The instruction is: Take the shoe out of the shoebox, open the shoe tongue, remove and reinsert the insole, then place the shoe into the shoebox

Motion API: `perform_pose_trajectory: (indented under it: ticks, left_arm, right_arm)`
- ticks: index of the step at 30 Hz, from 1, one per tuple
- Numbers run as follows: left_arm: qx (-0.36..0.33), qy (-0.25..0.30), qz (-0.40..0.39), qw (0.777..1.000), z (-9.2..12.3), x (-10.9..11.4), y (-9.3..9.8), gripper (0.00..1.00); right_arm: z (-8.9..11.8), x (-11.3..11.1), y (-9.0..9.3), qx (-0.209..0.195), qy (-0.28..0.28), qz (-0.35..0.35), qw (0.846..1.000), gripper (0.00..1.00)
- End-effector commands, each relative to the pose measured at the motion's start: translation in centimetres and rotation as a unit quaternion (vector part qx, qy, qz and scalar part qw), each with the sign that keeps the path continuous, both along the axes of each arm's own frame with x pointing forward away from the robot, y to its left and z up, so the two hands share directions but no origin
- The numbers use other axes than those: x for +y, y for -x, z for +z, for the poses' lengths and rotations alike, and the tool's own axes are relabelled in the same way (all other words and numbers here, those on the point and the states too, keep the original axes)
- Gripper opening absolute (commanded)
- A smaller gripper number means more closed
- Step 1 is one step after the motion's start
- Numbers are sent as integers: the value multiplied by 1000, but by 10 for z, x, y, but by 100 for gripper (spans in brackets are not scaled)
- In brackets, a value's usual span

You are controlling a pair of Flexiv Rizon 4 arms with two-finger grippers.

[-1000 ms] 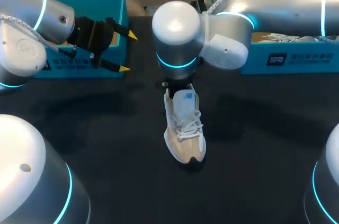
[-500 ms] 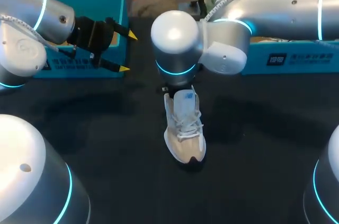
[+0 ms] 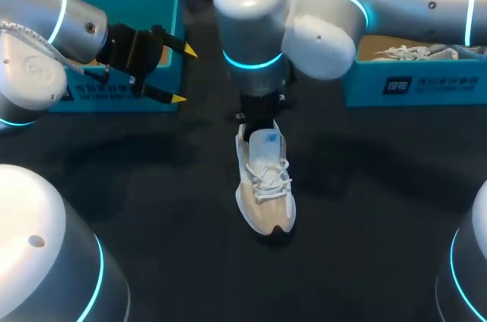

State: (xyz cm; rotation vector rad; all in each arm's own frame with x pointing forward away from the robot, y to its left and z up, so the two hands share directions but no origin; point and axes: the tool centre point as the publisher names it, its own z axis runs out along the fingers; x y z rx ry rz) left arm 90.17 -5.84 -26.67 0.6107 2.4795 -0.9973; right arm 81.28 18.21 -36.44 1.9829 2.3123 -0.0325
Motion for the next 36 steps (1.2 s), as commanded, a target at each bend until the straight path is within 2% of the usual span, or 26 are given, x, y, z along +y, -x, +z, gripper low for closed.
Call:
perform_pose_trajectory:
  ticks: [1,8,16,17,18,19,20,29,36]
  left_arm:
    - [0,-1,0,1000,0,0,1,100]
    - [0,-1,0,1000,0,0,1,100]
    - [0,-1,0,1000,0,0,1,100]
    - [0,-1,0,1000,0,0,1,100]
    - [0,-1,0,1000,0,0,1,100]
    - [0,-1,0,1000,0,0,1,100]
    - [0,-1,0,1000,0,0,1,100]
    - [0,-1,0,1000,0,0,1,100]
    - [0,-1,0,1000,0,0,1,100]
  right_arm:
    - [7,-6,3,40,-9,5,999,0]
    - [15,-6,20,129,-41,1,991,0]
    - [10,-5,30,175,-51,-11,983,0]
    - [11,-4,32,180,-55,-9,982,26]
    - [12,-3,33,181,-56,-8,982,45]
    - [14,-2,33,183,-57,-8,981,76]
    - [16,-1,34,187,-58,-7,981,100]
    - [26,4,34,189,-55,8,980,100]
    - [19,9,34,196,-60,21,978,100]
